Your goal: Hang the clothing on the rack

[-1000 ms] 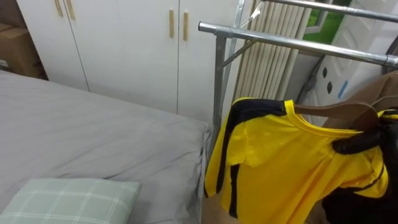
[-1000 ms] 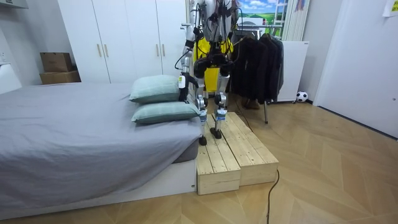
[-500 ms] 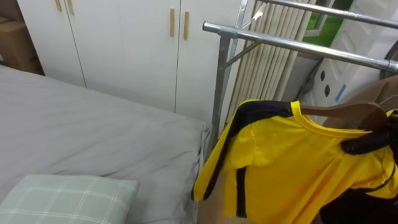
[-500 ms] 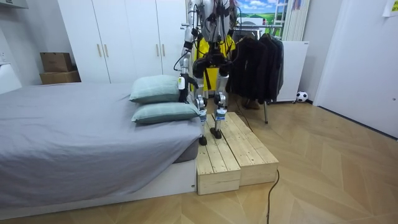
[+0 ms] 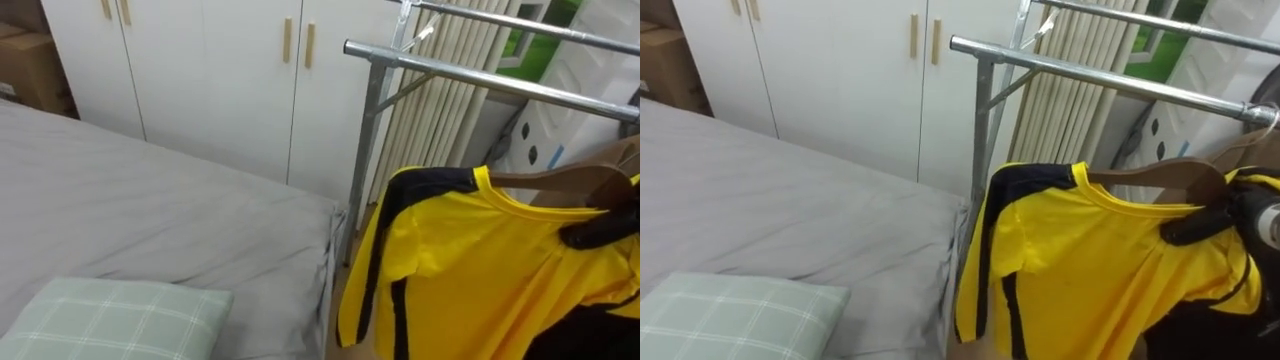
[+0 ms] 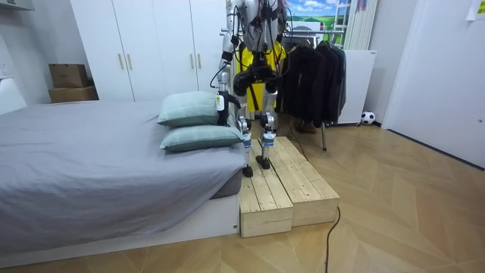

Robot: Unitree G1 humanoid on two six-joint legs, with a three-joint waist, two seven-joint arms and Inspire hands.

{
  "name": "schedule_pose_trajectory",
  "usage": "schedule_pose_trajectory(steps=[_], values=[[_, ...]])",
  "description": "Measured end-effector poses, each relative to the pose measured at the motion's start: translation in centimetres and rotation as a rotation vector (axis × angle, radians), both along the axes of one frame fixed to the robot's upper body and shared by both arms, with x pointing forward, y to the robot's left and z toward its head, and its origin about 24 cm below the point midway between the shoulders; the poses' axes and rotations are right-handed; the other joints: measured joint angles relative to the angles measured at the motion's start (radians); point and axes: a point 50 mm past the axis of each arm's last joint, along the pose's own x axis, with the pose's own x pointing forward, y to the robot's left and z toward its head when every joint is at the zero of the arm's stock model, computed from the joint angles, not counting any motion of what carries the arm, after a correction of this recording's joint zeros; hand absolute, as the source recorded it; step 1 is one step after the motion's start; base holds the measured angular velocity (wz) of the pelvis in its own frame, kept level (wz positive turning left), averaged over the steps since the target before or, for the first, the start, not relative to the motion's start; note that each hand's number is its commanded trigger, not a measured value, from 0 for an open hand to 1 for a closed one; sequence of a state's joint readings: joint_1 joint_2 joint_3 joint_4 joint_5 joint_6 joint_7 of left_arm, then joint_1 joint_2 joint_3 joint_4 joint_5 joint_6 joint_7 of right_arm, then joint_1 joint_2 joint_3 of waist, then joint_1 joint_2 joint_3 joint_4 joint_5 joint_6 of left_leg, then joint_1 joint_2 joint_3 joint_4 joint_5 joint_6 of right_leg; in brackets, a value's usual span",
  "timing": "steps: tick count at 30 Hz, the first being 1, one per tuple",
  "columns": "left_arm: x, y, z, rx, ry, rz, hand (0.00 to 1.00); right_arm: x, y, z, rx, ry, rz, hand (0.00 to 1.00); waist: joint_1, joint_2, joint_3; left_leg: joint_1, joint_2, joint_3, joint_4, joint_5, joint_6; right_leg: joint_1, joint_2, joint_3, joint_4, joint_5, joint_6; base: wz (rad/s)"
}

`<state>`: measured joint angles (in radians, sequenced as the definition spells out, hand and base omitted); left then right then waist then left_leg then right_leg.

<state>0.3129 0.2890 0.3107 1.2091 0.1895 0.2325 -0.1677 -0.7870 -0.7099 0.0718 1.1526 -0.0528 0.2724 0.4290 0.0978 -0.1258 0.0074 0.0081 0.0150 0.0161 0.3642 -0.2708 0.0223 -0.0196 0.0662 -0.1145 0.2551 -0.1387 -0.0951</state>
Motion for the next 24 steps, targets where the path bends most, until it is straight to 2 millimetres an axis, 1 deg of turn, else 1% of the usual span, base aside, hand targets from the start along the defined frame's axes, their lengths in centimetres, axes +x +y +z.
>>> schedule_pose_trajectory(steps=[2, 3, 8, 14, 18, 19, 21, 23, 24], values=[[0.1, -0.1, -0.1, -0.003, 0.001, 0.002, 0.0, 0.0, -0.1, 0.0, -0.022, 0.01, 0.004, 1.0, -0.001, 0.007, -0.0005, -0.008, 0.002, 0.001, 0.012, -0.003, 0.0, 0.002, 0.0, -0.005, -0.002, 0.002, 0.0, 0.08], [0.1, -0.2, -0.1, -0.006, 0.001, 0.003, 0.0, -0.1, -0.1, 0.0, -0.029, 0.013, 0.005, 1.0, -0.006, 0.012, -0.0022, -0.013, 0.004, 0.001, 0.019, -0.006, 0.001, 0.003, 0.0, -0.012, -0.002, 0.002, 0.0, 0.11], [0.2, -0.2, -0.1, -0.005, -0.001, -0.001, 0.0, -0.1, -0.2, 0.0, -0.026, 0.009, 0.001, 1.0, -0.011, 0.015, -0.0027, -0.011, 0.004, -0.009, 0.014, -0.005, 0.0, 0.01, -0.001, -0.023, -0.003, -0.001, -0.002, 0.08], [0.5, 0.0, -0.1, 0.013, -0.001, -0.025, 0.0, 0.0, -0.1, 0.2, -0.026, -0.004, 0.018, 1.0, -0.015, 0.014, -0.0025, -0.003, 0.005, -0.026, 0.01, -0.005, -0.008, 0.023, 0.001, -0.042, -0.015, -0.008, -0.007, 0.1], [0.8, 0.2, 0.0, 0.031, 0.0, -0.055, 0.0, 0.6, 0.6, 0.8, -0.033, -0.021, 0.08, 1.0, -0.022, 0.005, -0.0013, -0.005, 0.003, -0.039, -0.005, 0.004, -0.019, 0.025, -0.003, -0.059, -0.011, -0.014, -0.015, 0.13], [1.1, 0.3, 0.0, 0.04, 0.0, -0.079, 0.0, 0.7, 0.8, 1.0, -0.032, -0.028, 0.091, 1.0, -0.027, 0.0, -0.0014, -0.01, 0.003, -0.047, -0.003, 0.006, -0.023, 0.024, -0.005, -0.072, -0.012, -0.018, -0.017, 0.27], [1.5, 0.7, 0.2, 0.061, -0.004, -0.129, 0.0, 0.7, 0.9, 0.9, -0.041, -0.034, 0.11, 1.0, -0.034, -0.013, -0.0022, -0.015, 0.004, -0.046, -0.003, 0.014, -0.029, 0.025, -0.009, -0.096, -0.017, -0.022, -0.021, 0.42], [1.9, 0.9, 0.3, 0.076, -0.003, -0.169, 0.0, 0.6, 1.1, 0.7, -0.056, -0.038, 0.138, 1.0, -0.031, -0.017, -0.0032, -0.016, 0.007, -0.047, -0.002, 0.016, -0.032, 0.031, -0.011, -0.119, -0.025, -0.027, -0.024, 0.43], [2.2, 1.0, 0.3, 0.083, -0.009, -0.179, 0.0, 0.4, 1.2, 0.5, -0.067, -0.034, 0.152, 1.0, -0.034, -0.017, -0.0035, -0.016, 0.008, -0.046, -0.002, 0.017, -0.035, 0.042, -0.013, -0.139, -0.038, -0.028, -0.024, 0.49]])
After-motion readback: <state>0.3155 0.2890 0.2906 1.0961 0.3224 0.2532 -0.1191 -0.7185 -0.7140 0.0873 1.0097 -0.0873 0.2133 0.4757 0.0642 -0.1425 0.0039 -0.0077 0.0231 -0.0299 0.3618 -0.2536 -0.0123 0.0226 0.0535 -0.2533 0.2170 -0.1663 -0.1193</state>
